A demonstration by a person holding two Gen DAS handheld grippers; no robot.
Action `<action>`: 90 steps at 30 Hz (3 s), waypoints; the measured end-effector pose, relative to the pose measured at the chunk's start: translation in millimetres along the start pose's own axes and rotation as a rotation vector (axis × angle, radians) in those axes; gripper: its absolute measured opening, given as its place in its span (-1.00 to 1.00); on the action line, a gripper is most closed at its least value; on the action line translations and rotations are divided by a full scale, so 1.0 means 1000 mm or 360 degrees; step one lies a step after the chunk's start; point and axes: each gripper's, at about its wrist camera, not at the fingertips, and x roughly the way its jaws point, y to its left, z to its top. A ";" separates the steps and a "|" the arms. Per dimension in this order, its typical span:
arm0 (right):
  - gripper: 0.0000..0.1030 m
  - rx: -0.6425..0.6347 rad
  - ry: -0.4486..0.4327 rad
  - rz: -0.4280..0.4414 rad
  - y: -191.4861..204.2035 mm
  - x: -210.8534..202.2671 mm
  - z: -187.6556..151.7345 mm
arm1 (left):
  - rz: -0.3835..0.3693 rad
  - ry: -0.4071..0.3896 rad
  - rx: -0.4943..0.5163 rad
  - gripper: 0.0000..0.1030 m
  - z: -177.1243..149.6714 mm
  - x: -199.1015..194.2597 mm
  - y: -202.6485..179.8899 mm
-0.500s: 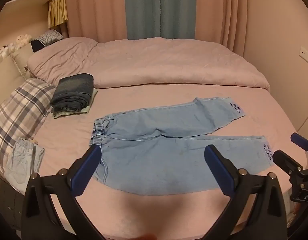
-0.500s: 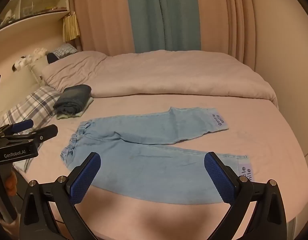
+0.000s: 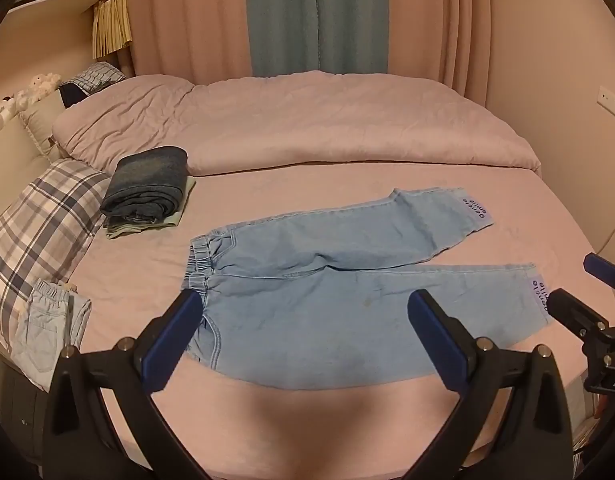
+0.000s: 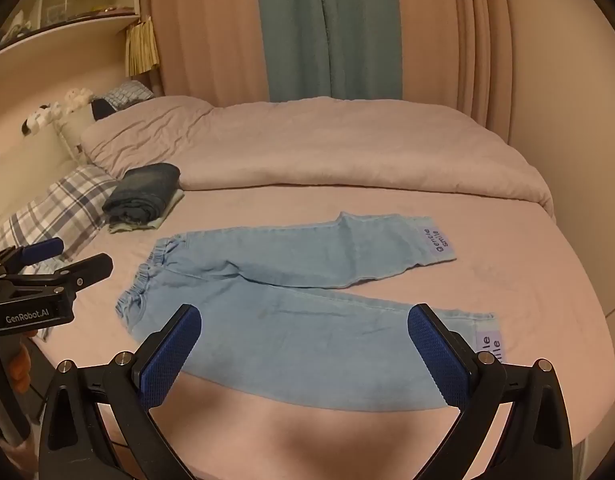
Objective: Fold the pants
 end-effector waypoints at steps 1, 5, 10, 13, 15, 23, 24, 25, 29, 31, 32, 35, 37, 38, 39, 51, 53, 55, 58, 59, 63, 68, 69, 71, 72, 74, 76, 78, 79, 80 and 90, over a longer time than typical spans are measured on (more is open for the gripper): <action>0.99 -0.0005 0.0003 0.0001 -0.002 0.001 0.001 | 0.0000 0.0000 0.0000 0.99 0.000 0.000 0.000; 0.99 -0.0010 0.0007 -0.0002 -0.002 0.001 0.000 | 0.0003 0.0002 0.0002 0.99 -0.001 0.001 0.001; 0.99 -0.0012 0.0006 -0.0007 -0.002 0.001 0.000 | -0.0001 0.0002 0.0002 0.99 -0.003 0.002 0.003; 0.99 -0.0011 0.0008 -0.0007 -0.002 0.001 0.001 | -0.0008 0.0002 0.0004 0.99 -0.004 0.003 0.004; 0.99 -0.0011 0.0007 -0.0007 -0.002 0.001 0.000 | -0.0010 0.0002 0.0009 0.99 -0.004 0.003 0.003; 0.99 -0.0010 0.0007 -0.0006 -0.002 0.002 -0.001 | -0.0010 0.0001 0.0011 0.99 -0.005 0.004 0.003; 0.99 -0.0010 0.0008 -0.0005 -0.002 0.002 0.000 | -0.0009 0.0001 0.0012 0.99 -0.004 0.004 0.002; 0.99 -0.0010 0.0008 -0.0006 -0.002 0.001 -0.001 | -0.0011 0.0003 0.0014 0.99 -0.004 0.004 0.003; 0.99 -0.0009 0.0008 -0.0007 -0.002 0.001 0.000 | -0.0007 0.0004 0.0021 0.99 -0.004 0.004 0.001; 0.99 -0.0010 0.0009 -0.0007 -0.002 0.001 0.000 | -0.0006 0.0003 0.0022 0.99 -0.004 0.005 -0.001; 0.99 -0.0009 0.0009 -0.0006 -0.002 0.001 0.000 | -0.0008 0.0004 0.0022 0.99 -0.004 0.004 -0.001; 0.99 -0.0010 0.0009 -0.0006 -0.002 0.001 0.000 | -0.0007 0.0005 0.0026 0.99 -0.004 0.005 -0.002; 0.99 -0.0010 0.0009 -0.0007 -0.002 0.001 0.000 | -0.0010 0.0006 0.0025 0.99 -0.004 0.005 -0.002; 0.99 -0.0010 0.0010 -0.0004 -0.002 0.001 0.000 | -0.0010 0.0006 0.0026 0.99 -0.004 0.005 -0.002; 0.99 -0.0010 0.0009 -0.0004 -0.002 0.001 0.000 | -0.0010 0.0006 0.0026 0.99 -0.004 0.005 -0.002; 0.99 -0.0009 0.0011 -0.0004 -0.002 0.001 0.000 | -0.0009 0.0013 0.0027 0.99 -0.005 0.006 -0.005; 0.99 -0.0009 0.0011 -0.0006 -0.002 0.002 0.000 | -0.0010 0.0014 0.0025 0.99 -0.005 0.005 -0.006; 0.99 -0.0008 0.0012 -0.0005 -0.003 0.001 0.000 | -0.0010 0.0014 0.0025 0.99 -0.005 0.006 -0.005; 0.99 -0.0007 0.0011 -0.0006 -0.002 0.002 -0.001 | -0.0012 0.0017 0.0026 0.99 -0.005 0.005 -0.005; 0.99 -0.0007 0.0011 -0.0005 -0.002 0.002 -0.001 | -0.0012 0.0016 0.0026 0.99 -0.005 0.005 -0.005; 0.99 -0.0009 0.0012 -0.0007 -0.002 0.002 0.000 | -0.0012 0.0013 0.0026 0.99 -0.005 0.006 -0.005; 0.99 -0.0008 0.0013 -0.0007 -0.002 0.002 -0.002 | -0.0014 0.0012 0.0028 0.99 -0.006 0.005 -0.005; 0.99 -0.0009 0.0012 -0.0008 -0.002 0.002 -0.002 | -0.0014 0.0013 0.0030 0.99 -0.005 0.006 -0.004; 0.99 -0.0009 0.0012 -0.0007 -0.003 0.002 -0.002 | -0.0015 0.0014 0.0028 0.99 -0.005 0.006 -0.004; 0.99 -0.0009 0.0012 -0.0008 -0.003 0.002 -0.002 | -0.0016 0.0014 0.0028 0.99 -0.005 0.006 -0.004; 0.99 -0.0009 0.0013 -0.0007 -0.003 0.002 -0.002 | -0.0015 0.0016 0.0028 0.99 -0.005 0.005 -0.005; 0.99 -0.0008 0.0012 -0.0008 -0.003 0.002 -0.002 | -0.0019 0.0014 0.0027 0.99 -0.005 0.005 -0.005; 0.99 -0.0009 0.0013 -0.0006 -0.003 0.002 -0.001 | -0.0021 0.0015 0.0029 0.99 -0.005 0.004 -0.005; 0.99 -0.0008 0.0012 -0.0008 -0.003 0.002 -0.001 | -0.0020 0.0016 0.0029 0.99 -0.004 0.005 -0.004; 0.99 -0.0007 0.0011 -0.0010 -0.003 0.002 -0.001 | -0.0020 0.0015 0.0030 0.99 -0.005 0.004 -0.004; 0.99 -0.0069 -0.0010 -0.0057 0.002 0.006 -0.011 | -0.0220 0.0073 -0.0128 0.99 -0.016 0.023 0.016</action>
